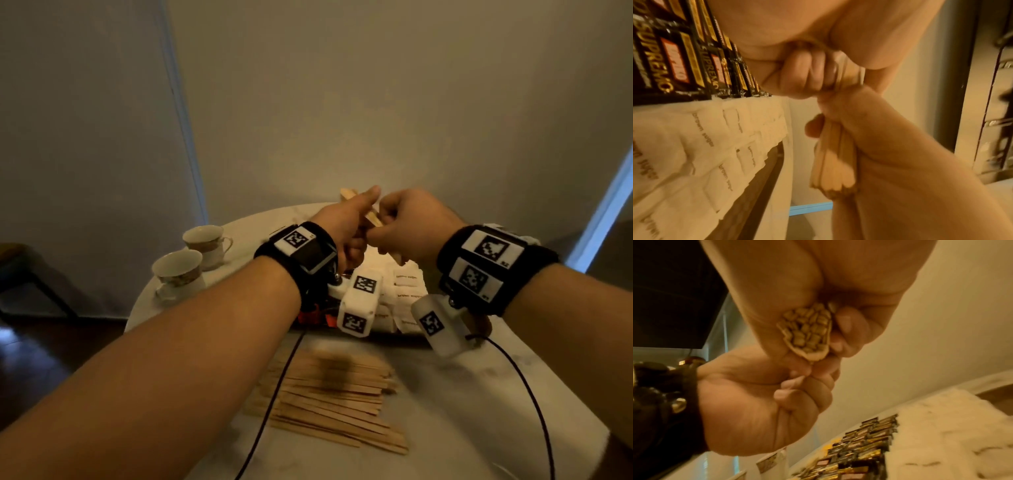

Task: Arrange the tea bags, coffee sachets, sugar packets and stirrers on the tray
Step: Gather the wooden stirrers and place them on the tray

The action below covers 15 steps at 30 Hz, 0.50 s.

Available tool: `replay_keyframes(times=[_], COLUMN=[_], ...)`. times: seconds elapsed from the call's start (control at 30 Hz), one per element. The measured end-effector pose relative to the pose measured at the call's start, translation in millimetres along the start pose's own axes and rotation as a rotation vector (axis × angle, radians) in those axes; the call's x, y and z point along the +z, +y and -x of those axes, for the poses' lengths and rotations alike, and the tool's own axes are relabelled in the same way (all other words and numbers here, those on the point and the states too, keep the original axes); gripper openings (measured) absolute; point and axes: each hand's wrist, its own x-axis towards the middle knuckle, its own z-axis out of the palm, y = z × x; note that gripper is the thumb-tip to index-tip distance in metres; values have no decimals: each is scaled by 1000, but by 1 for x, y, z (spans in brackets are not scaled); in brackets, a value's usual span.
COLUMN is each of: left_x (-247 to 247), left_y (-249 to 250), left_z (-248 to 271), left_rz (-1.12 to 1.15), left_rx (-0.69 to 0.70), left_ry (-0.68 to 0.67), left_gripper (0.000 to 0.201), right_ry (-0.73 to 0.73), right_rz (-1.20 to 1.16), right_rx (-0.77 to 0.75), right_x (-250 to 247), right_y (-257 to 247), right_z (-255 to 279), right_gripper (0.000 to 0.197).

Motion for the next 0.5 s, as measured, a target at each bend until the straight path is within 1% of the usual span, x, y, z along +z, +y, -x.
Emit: replay_keyframes(times=[0.1, 0.17, 0.23, 0.37, 0.43, 0.5], left_x=[19, 29, 37, 44, 47, 50], left_y=[-2, -8, -16, -22, -23, -25], left_z=[-7, -9, -12, -21, -26, -28], left_rz=[-93, -193, -310, -501, -578, -704], left_rx=[-107, -117, -123, -88, -55, -21], left_ry=[21, 39, 41, 71, 78, 72], left_gripper=[57, 51, 44, 29, 18, 15], right_ry=[14, -43, -102, -138, -197, -223], right_rz=[101, 254, 339, 378, 407, 421], right_rx=[223, 361, 461, 542, 551, 551], right_x=[-11, -16, -16, -7, -2, 1], right_y=[27, 52, 74, 94, 97, 96], right_z=[-5, -8, -6, 3, 5, 7], right_gripper=[15, 22, 26, 28, 29, 29])
